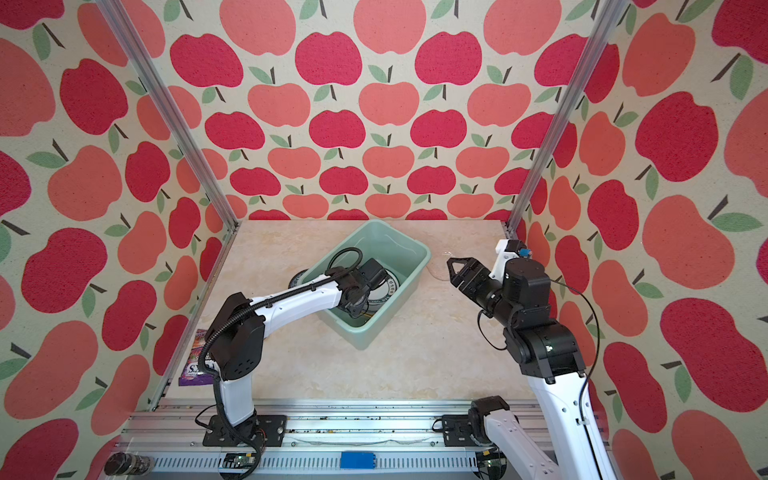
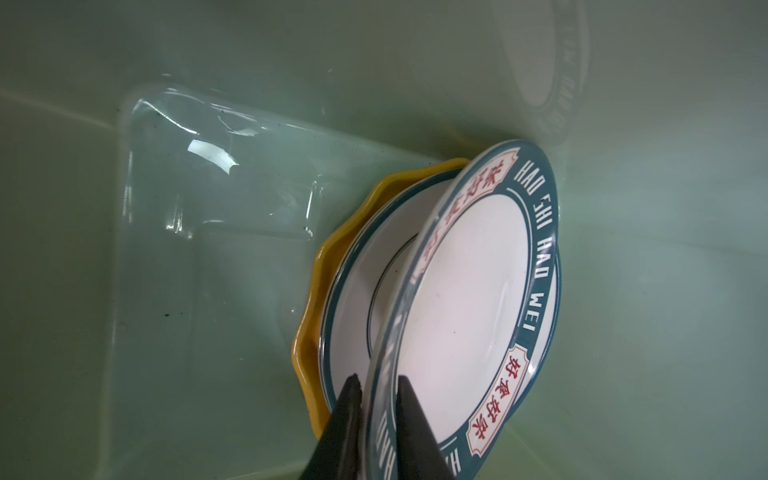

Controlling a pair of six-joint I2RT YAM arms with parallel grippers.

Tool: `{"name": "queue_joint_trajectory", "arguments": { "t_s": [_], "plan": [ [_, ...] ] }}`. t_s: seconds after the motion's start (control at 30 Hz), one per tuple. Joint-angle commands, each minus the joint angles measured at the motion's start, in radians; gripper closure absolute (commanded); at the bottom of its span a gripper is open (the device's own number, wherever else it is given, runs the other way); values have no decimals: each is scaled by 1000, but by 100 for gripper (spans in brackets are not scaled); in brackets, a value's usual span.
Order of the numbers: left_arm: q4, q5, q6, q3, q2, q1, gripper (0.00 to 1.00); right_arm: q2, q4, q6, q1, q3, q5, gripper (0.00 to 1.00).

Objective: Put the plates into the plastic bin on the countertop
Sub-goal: 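Lay the green-rimmed plate flat onto the stacked plates with the left gripper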

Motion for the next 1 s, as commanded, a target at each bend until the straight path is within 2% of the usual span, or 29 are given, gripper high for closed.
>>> {"name": "queue_joint_trajectory", "arguments": {
  "t_s": [0.0,0.17,0.3,0.43,0.67,0.77,0.83,0.97],
  "plan": [
    [27,-21,-13,-23,15,-2,82,-10,-30,-27,-6,15,-13,29],
    [34,0,-17,-38,26,-2,79,-9,-36,-24,-7,20,-12,29],
    [9,4,-5,-23,37,-2,63,-1,-38,-22,-7,30,-14,29],
    [12,10,16,-14,49,2,51,2,-45,-13,-7,33,-17,29],
    [29,-3,120,18,34,4,42,2,-61,-6,-8,34,-22,29],
    [38,-35,236,48,2,9,36,5,-67,-11,-8,39,-23,29],
    [52,-68,363,77,-26,10,32,8,-78,-22,-8,44,-19,29],
    [191,-122,748,115,-105,3,26,11,-89,-62,-8,65,-2,27]
  ]
}}
